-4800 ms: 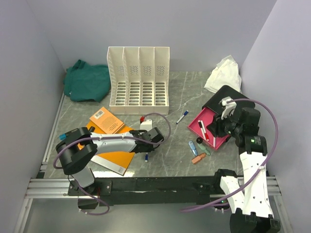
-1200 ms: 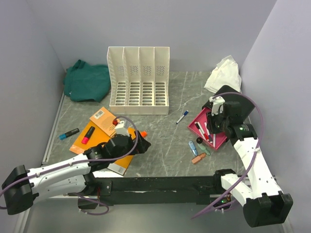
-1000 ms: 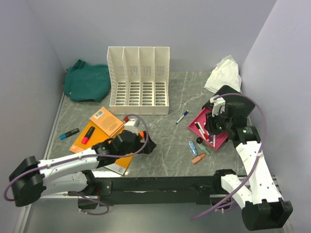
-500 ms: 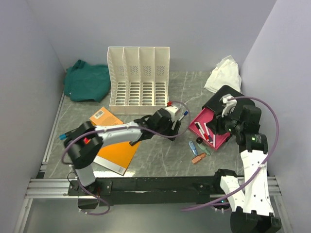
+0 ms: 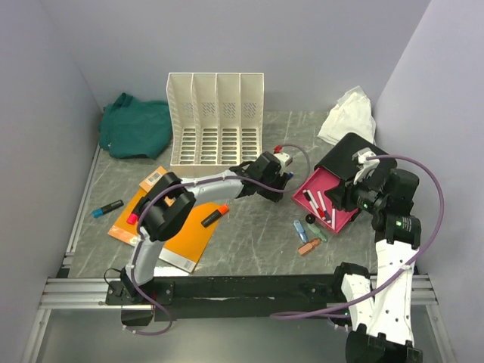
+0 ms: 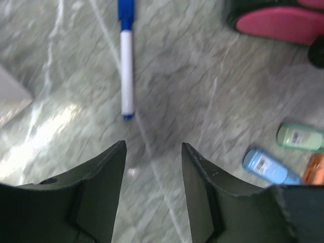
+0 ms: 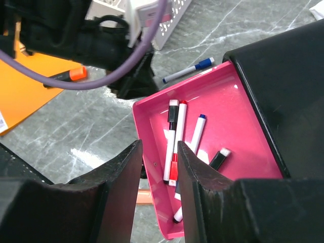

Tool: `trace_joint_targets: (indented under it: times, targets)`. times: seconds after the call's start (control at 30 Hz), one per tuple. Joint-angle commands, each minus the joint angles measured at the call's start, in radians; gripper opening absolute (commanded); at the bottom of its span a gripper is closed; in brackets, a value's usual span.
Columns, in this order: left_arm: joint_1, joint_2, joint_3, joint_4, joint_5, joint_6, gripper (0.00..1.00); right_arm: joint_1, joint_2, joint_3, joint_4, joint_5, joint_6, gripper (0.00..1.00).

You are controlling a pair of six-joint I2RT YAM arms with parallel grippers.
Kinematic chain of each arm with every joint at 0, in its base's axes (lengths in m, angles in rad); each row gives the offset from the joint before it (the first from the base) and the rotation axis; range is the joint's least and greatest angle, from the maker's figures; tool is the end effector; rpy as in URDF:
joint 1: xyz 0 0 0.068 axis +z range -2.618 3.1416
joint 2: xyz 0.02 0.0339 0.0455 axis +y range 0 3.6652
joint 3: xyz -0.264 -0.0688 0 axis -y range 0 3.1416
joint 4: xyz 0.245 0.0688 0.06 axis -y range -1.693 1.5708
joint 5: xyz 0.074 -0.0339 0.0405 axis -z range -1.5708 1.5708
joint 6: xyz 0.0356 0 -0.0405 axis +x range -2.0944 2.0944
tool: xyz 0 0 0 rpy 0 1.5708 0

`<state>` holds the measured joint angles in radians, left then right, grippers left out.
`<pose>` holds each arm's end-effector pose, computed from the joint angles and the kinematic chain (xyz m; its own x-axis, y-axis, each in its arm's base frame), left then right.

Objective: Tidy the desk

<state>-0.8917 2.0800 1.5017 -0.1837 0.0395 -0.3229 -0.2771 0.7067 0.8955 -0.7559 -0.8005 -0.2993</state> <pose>0.2915 -0.3634 0.1847 -0.6636 0.3173 -0.6774 0.6168 0.7445 -0.2554 0.1339 -0.0115 0.3368 -0.3782 -0.1059 -0.9196 -0.5267 0.8416 0.1197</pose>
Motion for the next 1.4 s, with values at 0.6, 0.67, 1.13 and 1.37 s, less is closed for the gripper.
trace_joint_targets:
  times: [0.6,0.67,1.13,1.37]
  targets:
    - [0.000,0.181,0.267,-0.108,-0.069,0.035,0.45,-0.074,-0.006,0.011,0.006,-0.123,0.002,0.42]
    - [0.000,0.132,0.215,-0.067,-0.056,0.039,0.47,-0.076,-0.006,0.013,0.006,-0.128,0.002,0.42]
    - [0.060,0.152,0.321,-0.112,0.011,0.237,0.71,-0.079,0.007,0.014,-0.005,-0.147,-0.003,0.42]
    - [0.069,0.244,0.445,-0.157,0.050,0.312,0.70,-0.079,0.019,0.016,-0.002,-0.152,-0.003,0.42]
